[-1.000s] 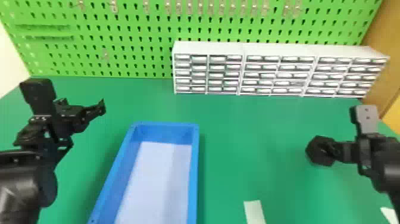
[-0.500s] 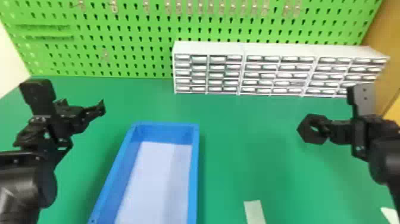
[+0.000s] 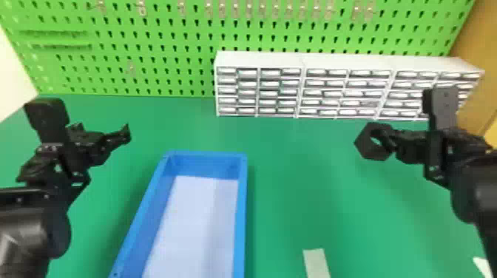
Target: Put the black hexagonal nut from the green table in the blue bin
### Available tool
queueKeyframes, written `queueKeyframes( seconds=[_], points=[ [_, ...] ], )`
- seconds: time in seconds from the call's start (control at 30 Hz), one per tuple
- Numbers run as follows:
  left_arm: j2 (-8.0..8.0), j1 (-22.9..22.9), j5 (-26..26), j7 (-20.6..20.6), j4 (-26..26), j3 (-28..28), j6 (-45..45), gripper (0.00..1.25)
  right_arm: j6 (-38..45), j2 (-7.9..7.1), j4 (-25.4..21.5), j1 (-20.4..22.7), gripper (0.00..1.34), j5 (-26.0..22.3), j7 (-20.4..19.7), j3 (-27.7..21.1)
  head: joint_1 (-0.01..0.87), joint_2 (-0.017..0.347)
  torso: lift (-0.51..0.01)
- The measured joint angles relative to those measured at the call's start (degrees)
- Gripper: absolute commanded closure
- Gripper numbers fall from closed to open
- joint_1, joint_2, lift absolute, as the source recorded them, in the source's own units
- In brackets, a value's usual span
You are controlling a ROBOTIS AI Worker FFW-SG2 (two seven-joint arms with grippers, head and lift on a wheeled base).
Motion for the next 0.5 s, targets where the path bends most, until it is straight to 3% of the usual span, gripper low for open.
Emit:
queueKeyframes(
  seconds=[0.5],
  points=[
    [0.00, -0.01, 0.00, 0.00, 0.09, -0.01, 0.00, 0.11, -3.95, -0.24, -0.71, -1.11, 1.02, -4.46, -0.10, 5.89, 0.666, 0.032, -0.100]
  ],
)
